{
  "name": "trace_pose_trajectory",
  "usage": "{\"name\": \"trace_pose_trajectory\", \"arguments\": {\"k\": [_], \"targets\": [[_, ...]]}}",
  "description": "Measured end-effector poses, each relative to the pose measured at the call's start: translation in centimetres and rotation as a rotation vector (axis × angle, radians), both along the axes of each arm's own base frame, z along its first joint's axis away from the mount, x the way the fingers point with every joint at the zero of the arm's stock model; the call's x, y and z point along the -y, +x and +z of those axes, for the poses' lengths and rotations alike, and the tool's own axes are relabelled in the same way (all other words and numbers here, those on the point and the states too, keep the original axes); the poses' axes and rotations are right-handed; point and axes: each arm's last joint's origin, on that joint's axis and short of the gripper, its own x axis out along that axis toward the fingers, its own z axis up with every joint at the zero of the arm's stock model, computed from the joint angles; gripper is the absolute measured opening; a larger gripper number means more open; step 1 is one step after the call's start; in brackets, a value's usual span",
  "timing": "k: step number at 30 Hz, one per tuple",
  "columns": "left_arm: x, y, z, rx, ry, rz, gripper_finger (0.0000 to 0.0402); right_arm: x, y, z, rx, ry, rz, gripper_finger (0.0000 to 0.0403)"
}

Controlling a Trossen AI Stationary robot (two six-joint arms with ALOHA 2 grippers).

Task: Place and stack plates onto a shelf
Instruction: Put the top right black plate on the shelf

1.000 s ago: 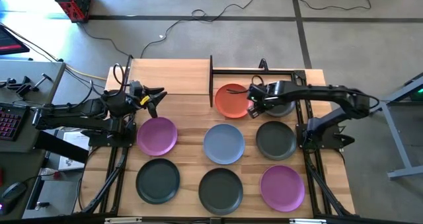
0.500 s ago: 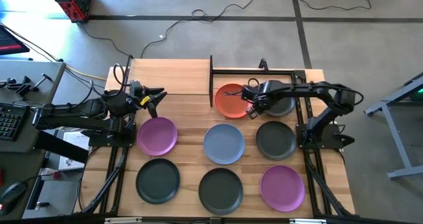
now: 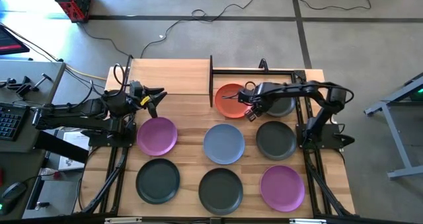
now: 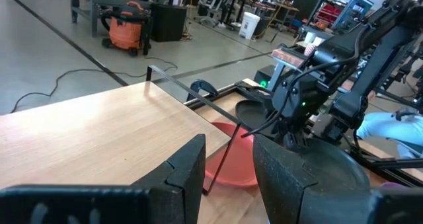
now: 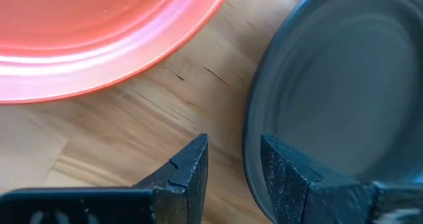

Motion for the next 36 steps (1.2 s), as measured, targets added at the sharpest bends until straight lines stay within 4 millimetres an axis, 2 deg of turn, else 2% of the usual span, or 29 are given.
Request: {"name": "trace_pose_trajectory", "arguments": {"k": [15, 28, 31, 36], "targets": [[0.0, 0.0, 0.0, 0.000, -0.001, 0.000, 0.0115, 0.3, 0.4, -1.9, -0.070, -0.012, 0.000, 0.0117], [0.0, 0.0, 0.0, -0.001, 0.001, 0.000, 0.0115, 0.2, 0.3, -2.0, -0.090, -0.010, -0.016, 0.0114], [0.0, 0.0, 0.0, -0.001, 0.001, 0.000, 0.0115, 0.2, 0.3, -2.0, -0.091, -0.009, -0.016, 0.0095], [0.0, 0.0, 0.0, -0.001, 0.001, -0.001, 0.0115, 0.2, 0.3, -2.0, -0.092, -0.010, -0.016, 0.0038]]}}
